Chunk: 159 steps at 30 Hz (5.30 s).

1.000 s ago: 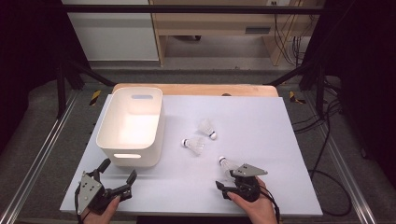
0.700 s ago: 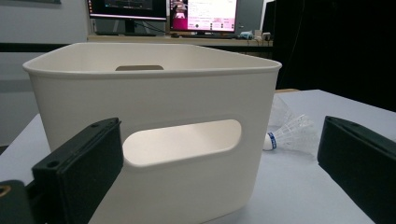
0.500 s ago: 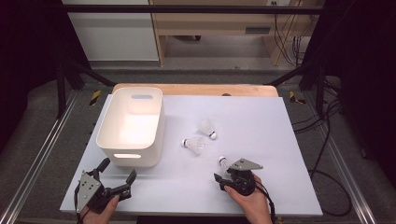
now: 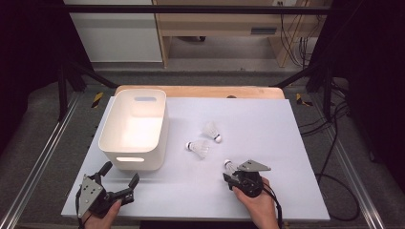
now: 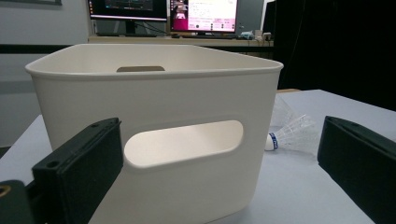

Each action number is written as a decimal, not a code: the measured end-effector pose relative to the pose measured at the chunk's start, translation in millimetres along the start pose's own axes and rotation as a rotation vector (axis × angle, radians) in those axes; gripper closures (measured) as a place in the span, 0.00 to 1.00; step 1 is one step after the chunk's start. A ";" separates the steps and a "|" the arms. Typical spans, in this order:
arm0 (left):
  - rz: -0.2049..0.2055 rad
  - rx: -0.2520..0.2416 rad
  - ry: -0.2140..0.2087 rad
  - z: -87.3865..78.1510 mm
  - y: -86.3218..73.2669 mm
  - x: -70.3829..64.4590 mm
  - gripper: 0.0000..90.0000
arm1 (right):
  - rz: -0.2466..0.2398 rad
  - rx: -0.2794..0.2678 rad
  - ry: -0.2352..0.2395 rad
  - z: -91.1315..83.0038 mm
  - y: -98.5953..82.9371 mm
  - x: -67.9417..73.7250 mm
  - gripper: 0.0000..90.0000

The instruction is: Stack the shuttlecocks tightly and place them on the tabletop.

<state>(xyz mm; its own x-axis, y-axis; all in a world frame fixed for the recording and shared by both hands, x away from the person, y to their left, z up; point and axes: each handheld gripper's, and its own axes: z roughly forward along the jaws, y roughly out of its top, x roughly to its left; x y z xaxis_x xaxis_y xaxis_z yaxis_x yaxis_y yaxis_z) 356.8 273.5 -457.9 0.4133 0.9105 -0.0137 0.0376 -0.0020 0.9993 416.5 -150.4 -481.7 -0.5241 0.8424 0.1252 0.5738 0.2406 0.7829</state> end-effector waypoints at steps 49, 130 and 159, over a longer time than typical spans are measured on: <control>-0.001 0.008 -0.013 3.2 -1.9 3.8 0.01 | -0.214 -0.013 0.171 38.0 58.5 -18.3 1.00; 0.013 0.024 -0.030 7.3 -4.1 0.7 0.01 | -0.334 0.046 0.236 87.6 79.1 16.6 0.80; 0.013 0.022 -0.023 6.4 -3.8 3.3 0.01 | -0.332 0.083 0.215 73.3 79.5 20.3 0.59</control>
<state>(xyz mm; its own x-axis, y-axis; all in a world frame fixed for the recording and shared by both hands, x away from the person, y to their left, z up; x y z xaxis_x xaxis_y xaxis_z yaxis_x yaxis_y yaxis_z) 363.9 273.9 -461.9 0.4348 0.9005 -0.0020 0.0521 -0.0229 0.9984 497.7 -78.9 -461.7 -0.8042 0.5944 0.0051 0.3951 0.5281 0.7516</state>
